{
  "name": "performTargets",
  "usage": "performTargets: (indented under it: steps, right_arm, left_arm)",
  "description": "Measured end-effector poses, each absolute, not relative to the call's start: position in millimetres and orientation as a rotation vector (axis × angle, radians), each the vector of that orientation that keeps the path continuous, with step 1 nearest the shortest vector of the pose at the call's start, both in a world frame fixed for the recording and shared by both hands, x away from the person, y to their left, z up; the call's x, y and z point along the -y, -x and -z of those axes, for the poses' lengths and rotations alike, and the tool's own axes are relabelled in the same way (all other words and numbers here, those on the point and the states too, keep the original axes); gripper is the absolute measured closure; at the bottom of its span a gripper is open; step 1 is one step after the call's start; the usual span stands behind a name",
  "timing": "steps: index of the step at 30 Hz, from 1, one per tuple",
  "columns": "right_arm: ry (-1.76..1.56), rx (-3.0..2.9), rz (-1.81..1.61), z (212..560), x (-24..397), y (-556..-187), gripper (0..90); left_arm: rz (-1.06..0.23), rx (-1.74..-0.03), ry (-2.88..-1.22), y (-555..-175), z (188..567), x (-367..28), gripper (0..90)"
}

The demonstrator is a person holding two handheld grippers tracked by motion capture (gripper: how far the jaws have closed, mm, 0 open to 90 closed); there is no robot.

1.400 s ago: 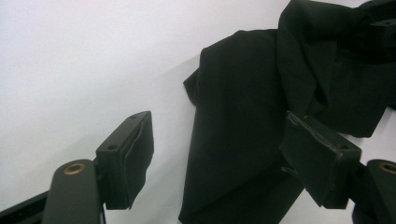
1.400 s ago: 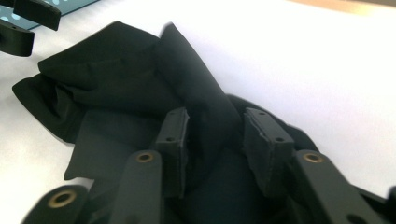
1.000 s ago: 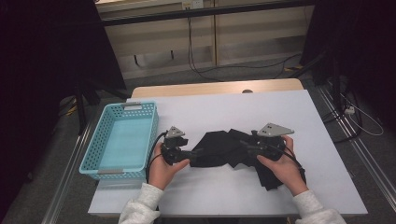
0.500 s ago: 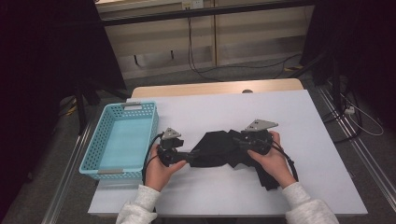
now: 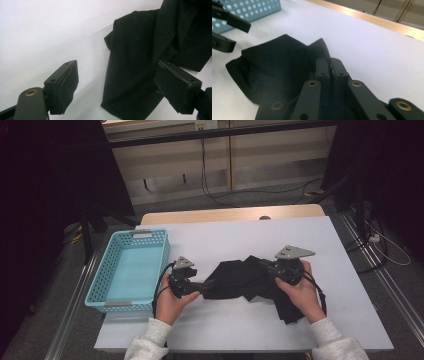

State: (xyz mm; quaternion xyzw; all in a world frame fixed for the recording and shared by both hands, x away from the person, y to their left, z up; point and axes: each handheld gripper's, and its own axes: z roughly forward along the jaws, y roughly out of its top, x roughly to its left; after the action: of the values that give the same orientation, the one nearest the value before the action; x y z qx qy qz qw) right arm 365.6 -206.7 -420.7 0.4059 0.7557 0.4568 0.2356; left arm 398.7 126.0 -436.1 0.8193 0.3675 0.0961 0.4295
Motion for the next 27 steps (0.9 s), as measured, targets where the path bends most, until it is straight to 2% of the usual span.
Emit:
performTargets:
  steps: [10,27]
  right_arm:
    - [-1.205,-1.984,-1.268,420,239,-355,86.0]
    - [-1.266,-1.881,-1.247,425,261,-346,86.3]
  left_arm:
    - [-0.222,-0.92,-2.041,-400,439,-126,18.5]
    - [-0.191,-0.881,-2.074,-396,445,-121,17.8]
